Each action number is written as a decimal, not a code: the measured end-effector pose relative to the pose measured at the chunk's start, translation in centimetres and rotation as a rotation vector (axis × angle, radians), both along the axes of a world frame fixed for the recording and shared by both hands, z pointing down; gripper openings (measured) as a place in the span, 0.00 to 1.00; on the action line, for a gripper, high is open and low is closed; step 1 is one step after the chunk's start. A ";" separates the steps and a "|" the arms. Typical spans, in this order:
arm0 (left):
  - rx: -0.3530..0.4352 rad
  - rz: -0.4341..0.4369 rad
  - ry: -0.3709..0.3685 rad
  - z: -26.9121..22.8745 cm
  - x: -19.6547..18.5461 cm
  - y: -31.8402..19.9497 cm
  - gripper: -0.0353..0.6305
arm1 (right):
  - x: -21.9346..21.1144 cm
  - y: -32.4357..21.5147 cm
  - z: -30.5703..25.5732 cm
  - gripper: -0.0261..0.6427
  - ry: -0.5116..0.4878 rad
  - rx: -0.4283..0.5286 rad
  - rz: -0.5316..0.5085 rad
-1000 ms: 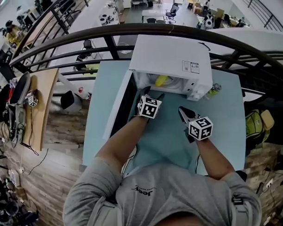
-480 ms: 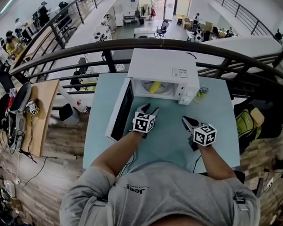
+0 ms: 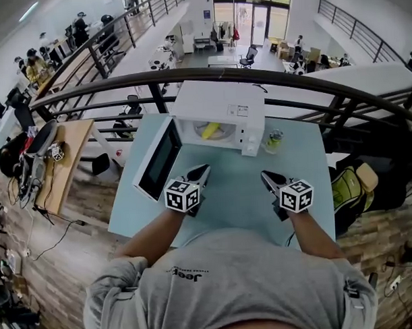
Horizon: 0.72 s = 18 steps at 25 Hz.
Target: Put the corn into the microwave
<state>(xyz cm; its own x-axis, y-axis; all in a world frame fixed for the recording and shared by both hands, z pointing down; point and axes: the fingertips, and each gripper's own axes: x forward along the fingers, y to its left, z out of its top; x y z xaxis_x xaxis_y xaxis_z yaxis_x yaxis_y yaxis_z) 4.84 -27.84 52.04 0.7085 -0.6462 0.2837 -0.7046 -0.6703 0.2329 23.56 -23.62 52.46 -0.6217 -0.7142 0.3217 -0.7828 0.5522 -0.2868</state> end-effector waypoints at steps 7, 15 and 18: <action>-0.049 -0.072 0.034 -1.1 -0.1 5.7 0.08 | 3.6 1.7 0.0 0.06 -0.045 0.008 -0.049; -0.015 -0.059 0.032 -3.3 0.1 8.5 0.08 | 4.4 2.8 0.0 0.06 -0.072 0.013 -0.078; 0.013 -0.024 0.031 -3.7 -0.3 7.9 0.08 | 3.5 2.5 -0.2 0.06 -0.062 0.029 -0.072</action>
